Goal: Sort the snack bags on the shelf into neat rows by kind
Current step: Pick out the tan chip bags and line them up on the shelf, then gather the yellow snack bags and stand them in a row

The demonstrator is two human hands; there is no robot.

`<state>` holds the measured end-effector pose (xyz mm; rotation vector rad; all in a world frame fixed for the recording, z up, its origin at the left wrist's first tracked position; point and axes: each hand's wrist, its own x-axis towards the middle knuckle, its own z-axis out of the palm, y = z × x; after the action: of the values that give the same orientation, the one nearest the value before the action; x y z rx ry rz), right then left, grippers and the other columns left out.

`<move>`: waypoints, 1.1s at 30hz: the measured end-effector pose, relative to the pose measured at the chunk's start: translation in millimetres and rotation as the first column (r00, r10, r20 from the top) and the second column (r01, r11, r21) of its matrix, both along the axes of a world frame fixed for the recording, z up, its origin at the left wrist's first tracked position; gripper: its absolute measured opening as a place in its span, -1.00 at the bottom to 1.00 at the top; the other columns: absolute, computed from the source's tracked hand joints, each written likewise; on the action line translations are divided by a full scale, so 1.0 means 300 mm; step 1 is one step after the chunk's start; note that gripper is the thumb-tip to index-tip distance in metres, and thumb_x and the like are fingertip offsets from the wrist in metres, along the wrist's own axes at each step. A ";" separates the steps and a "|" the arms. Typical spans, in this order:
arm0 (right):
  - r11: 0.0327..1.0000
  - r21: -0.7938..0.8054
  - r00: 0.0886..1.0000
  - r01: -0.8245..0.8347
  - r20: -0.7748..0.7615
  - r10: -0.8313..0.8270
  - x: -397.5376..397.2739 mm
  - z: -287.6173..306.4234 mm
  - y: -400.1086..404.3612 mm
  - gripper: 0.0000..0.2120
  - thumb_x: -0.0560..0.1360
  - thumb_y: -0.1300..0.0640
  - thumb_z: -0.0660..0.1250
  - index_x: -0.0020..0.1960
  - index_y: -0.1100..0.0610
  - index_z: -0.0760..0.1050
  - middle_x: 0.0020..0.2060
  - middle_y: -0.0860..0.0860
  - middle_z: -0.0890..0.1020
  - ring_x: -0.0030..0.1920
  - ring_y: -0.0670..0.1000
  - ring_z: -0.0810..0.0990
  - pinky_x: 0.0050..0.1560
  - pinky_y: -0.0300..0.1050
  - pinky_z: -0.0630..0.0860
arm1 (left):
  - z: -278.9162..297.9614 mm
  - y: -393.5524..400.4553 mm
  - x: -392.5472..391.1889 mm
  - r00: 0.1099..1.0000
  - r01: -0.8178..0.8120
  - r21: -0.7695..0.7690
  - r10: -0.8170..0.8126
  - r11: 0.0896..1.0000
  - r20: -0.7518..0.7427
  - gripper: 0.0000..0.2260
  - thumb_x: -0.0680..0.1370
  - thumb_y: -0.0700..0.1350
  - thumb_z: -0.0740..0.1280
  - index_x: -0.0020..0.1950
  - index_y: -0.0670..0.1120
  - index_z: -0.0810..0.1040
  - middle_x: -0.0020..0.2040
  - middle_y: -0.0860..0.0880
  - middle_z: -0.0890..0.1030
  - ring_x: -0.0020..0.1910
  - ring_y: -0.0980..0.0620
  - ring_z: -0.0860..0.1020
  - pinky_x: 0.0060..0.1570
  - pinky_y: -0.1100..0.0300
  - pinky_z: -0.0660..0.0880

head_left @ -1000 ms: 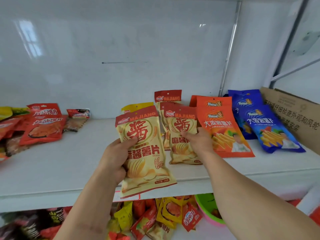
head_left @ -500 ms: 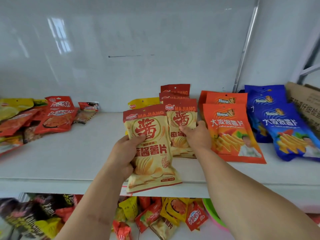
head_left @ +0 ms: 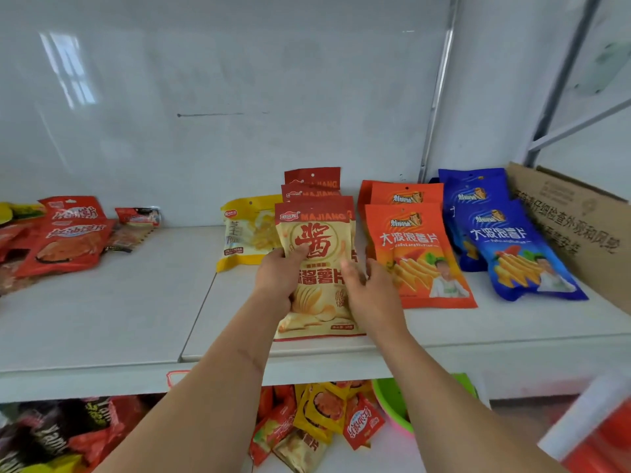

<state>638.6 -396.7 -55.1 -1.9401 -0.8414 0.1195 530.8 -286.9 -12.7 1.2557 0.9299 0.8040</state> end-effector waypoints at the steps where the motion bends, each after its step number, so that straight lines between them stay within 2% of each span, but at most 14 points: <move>1: 1.000 -0.009 1.000 -0.016 0.017 0.016 -0.007 -0.013 -0.001 -0.26 0.47 -0.47 0.05 0.39 0.04 0.38 0.25 -0.02 0.52 0.26 0.05 0.49 0.21 0.08 0.50 | -0.001 0.000 0.016 1.000 -0.009 0.022 0.009 1.000 0.000 -0.80 0.54 0.04 0.44 0.05 -0.06 0.64 -0.08 -0.07 0.74 -0.11 -0.12 0.73 -0.06 -0.18 0.66; 5: 0.998 -0.042 0.995 -0.045 0.083 0.048 -0.006 -0.037 0.012 -0.30 0.45 -0.47 0.02 0.34 0.01 0.41 0.16 -0.04 0.54 0.19 0.03 0.50 0.15 0.09 0.53 | -0.001 -0.003 0.071 0.997 -0.076 0.114 0.079 0.991 -0.020 -0.77 0.55 0.05 0.43 0.07 -0.07 0.60 -0.07 -0.03 0.71 -0.14 -0.04 0.70 -0.09 -0.02 0.67; 8: 0.997 -0.059 0.995 -0.042 0.089 0.047 0.007 -0.046 0.031 -0.43 0.52 -0.38 0.08 0.29 0.01 0.41 0.12 -0.01 0.52 0.15 0.04 0.50 0.12 0.07 0.52 | -0.008 0.006 0.096 0.990 -0.117 0.188 0.130 0.975 -0.055 -0.75 0.55 0.07 0.43 0.07 -0.08 0.58 -0.08 -0.01 0.69 -0.17 0.03 0.66 -0.13 0.06 0.63; 12: 0.997 -0.068 0.992 -0.042 0.119 0.050 0.022 -0.052 0.060 -0.47 0.55 -0.35 0.09 0.29 0.01 0.40 0.12 0.02 0.52 0.14 0.04 0.49 0.11 0.08 0.52 | -0.023 0.029 0.113 0.985 -0.145 0.187 0.160 0.972 -0.063 -0.74 0.53 0.10 0.44 0.07 -0.06 0.59 -0.07 -0.01 0.71 -0.14 -0.01 0.69 -0.09 0.00 0.66; 16: 0.996 -0.069 0.988 -0.047 0.142 0.057 0.036 -0.056 0.088 -0.45 0.56 -0.35 0.08 0.32 0.03 0.40 0.14 0.02 0.55 0.17 0.05 0.47 0.12 0.09 0.50 | -0.036 0.050 0.130 0.980 -0.167 0.179 0.183 0.969 -0.075 -0.75 0.54 0.09 0.43 0.08 -0.04 0.60 -0.08 0.01 0.71 -0.13 0.02 0.67 -0.10 0.05 0.64; 21: 0.997 -0.068 0.983 -0.033 0.177 0.044 0.036 -0.056 0.089 -0.45 0.57 -0.31 0.11 0.35 0.07 0.38 0.17 0.04 0.54 0.18 0.08 0.48 0.13 0.07 0.49 | -0.031 0.056 0.133 0.978 -0.168 0.183 0.187 0.969 -0.090 -0.71 0.53 0.11 0.44 0.10 -0.06 0.58 -0.04 -0.01 0.70 -0.09 -0.01 0.68 -0.08 0.02 0.65; 23: 0.998 -0.059 0.983 -0.011 0.184 0.021 0.030 -0.049 0.084 -0.45 0.57 -0.29 0.13 0.35 0.09 0.37 0.19 0.05 0.53 0.19 0.09 0.48 0.15 0.08 0.49 | -0.029 0.051 0.116 0.975 -0.164 0.209 0.190 0.964 -0.112 -0.65 0.53 0.14 0.41 0.18 -0.07 0.56 -0.02 -0.01 0.69 -0.06 -0.04 0.66 -0.01 -0.03 0.64; 25: 0.998 -0.051 0.972 0.025 0.233 -0.012 0.015 -0.034 0.074 -0.40 0.56 -0.30 0.14 0.40 0.12 0.31 0.25 0.08 0.50 0.25 0.13 0.47 0.20 0.12 0.47 | -0.024 0.042 0.087 0.961 -0.181 0.257 0.227 0.949 -0.160 -0.53 0.56 0.16 0.36 0.35 -0.09 0.46 0.03 -0.01 0.65 0.00 -0.05 0.63 0.01 0.00 0.60; 27: 0.995 -0.067 0.937 0.078 0.345 -0.050 -0.005 -0.020 0.065 -0.33 0.58 -0.29 0.12 0.49 0.16 0.23 0.41 0.12 0.40 0.41 0.16 0.36 0.36 0.12 0.36 | -0.018 0.041 0.045 0.939 -0.198 0.310 0.270 0.930 -0.211 -0.47 0.59 0.17 0.30 0.46 -0.10 0.36 0.09 0.00 0.61 0.10 -0.08 0.59 0.07 0.03 0.54; 28: 0.994 -0.065 0.910 0.094 0.410 -0.059 -0.017 -0.014 0.060 -0.34 0.59 -0.26 0.12 0.51 0.17 0.22 0.46 0.12 0.35 0.47 0.15 0.29 0.42 0.12 0.29 | -0.014 0.042 0.018 0.924 -0.197 0.347 0.292 0.917 -0.247 -0.47 0.61 0.17 0.27 0.47 -0.10 0.35 0.10 0.00 0.59 0.15 -0.10 0.57 0.09 0.05 0.51; 30: 0.996 -0.044 0.825 0.075 0.564 -0.037 -0.037 0.000 0.061 -0.46 0.61 -0.16 0.18 0.44 0.17 0.36 0.46 0.12 0.37 0.48 0.15 0.28 0.42 0.14 0.25 | -0.013 0.044 -0.052 0.848 -0.144 0.501 0.367 0.853 -0.381 -0.55 0.64 0.14 0.22 0.44 -0.08 0.40 0.17 -0.03 0.58 0.21 -0.12 0.55 0.04 0.08 0.44; 33: 0.999 -0.046 0.645 -0.021 0.763 0.049 -0.075 0.008 0.098 -0.74 0.57 0.02 0.30 0.13 0.16 0.60 0.29 0.10 0.55 0.35 0.15 0.44 0.33 0.15 0.33 | -0.040 0.054 -0.187 0.633 0.141 0.764 0.536 0.629 -0.558 -0.69 0.66 0.05 0.19 0.32 -0.05 0.52 0.26 -0.04 0.56 0.22 -0.13 0.52 0.01 0.05 0.43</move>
<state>616.2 -367.2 -52.6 -1.9967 -1.4313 -0.7400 474.7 -270.8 -24.8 2.3987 1.5344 0.9119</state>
